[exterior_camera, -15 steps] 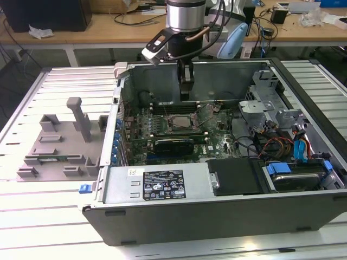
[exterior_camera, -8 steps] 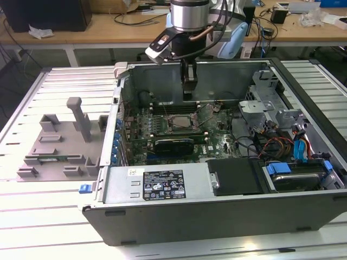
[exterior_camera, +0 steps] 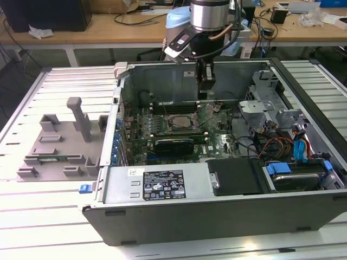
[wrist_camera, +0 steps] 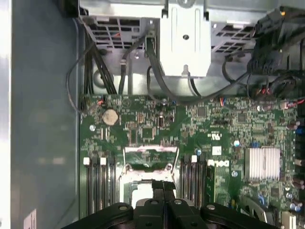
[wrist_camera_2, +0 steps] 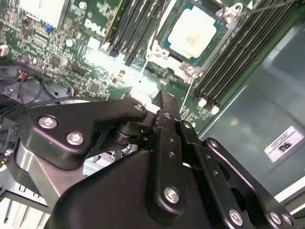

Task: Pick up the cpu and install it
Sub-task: 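Close the cpu cover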

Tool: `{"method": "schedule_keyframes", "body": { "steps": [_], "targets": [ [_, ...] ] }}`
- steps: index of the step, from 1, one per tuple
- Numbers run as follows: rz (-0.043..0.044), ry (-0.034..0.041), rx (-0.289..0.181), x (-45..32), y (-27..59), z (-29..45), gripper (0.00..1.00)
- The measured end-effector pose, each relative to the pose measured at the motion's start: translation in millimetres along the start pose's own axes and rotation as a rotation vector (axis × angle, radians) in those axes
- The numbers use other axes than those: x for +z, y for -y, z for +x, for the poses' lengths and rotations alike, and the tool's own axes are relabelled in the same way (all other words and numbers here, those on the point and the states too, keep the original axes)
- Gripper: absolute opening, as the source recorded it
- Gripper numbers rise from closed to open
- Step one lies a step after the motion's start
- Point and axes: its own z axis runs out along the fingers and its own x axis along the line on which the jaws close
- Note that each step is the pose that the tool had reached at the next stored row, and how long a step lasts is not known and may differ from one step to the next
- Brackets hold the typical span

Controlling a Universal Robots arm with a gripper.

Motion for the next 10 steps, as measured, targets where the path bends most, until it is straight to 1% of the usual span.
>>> {"method": "schedule_keyframes", "body": {
  "steps": [1,2,3,7,10],
  "targets": [
    [0.0,0.0,0.0,0.2,-13.4,-0.1,0.11],
    [0.0001,0.0,0.0,0.2,-16.4,-0.1,0.11],
    [0.0,0.0,0.0,0.3,-21.2,-0.1,0.11],
    [0.0001,0.0,0.0,0.5,-31.5,-0.1,0.11],
    [0.0001,0.0001,0.0,0.5,-32.4,-0.1,0.11]
  ]
}}
